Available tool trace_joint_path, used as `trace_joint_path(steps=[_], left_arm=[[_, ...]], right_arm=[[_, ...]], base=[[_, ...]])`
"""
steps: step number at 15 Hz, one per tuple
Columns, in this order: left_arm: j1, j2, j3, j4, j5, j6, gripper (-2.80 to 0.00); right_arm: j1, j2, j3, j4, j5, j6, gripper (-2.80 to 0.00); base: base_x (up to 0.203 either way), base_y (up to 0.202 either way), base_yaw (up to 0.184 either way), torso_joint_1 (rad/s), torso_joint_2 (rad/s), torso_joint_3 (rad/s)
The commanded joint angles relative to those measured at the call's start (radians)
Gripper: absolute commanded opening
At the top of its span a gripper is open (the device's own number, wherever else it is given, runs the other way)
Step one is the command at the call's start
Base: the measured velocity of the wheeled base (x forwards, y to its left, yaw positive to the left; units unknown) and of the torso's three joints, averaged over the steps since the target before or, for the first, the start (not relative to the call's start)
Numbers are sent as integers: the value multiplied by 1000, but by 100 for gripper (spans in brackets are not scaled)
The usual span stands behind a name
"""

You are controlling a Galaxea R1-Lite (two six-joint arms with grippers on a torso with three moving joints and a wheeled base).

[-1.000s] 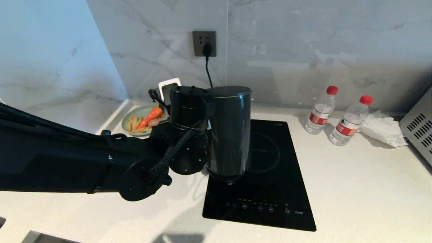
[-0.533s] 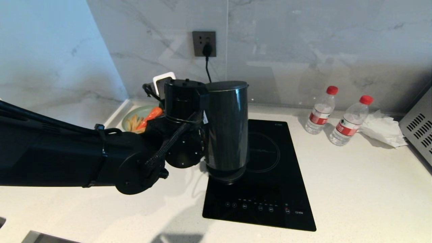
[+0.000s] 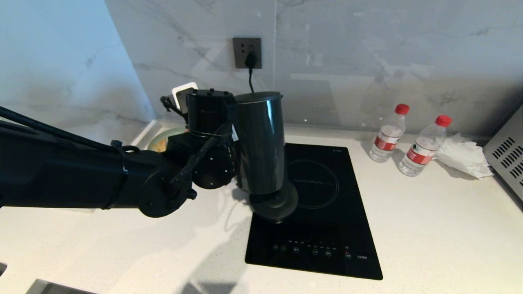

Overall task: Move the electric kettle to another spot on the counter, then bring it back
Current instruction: Place it by the sink

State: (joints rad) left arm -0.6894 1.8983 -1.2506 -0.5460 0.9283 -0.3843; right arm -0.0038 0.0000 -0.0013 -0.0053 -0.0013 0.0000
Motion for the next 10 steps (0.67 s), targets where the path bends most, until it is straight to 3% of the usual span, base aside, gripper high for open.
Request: trace_joint_path(steps=[1,10], left_arm=[[23,10,-1,-3,5,-2,-280],[90,39,-13,-3,-22,-3,-280]], right_arm=[[1,0,0,-1,0,0,-280],[1,0,0,-1,1,0,-280]], base=[[0,0,0,0,0,0],[0,0,0,0,0,0]])
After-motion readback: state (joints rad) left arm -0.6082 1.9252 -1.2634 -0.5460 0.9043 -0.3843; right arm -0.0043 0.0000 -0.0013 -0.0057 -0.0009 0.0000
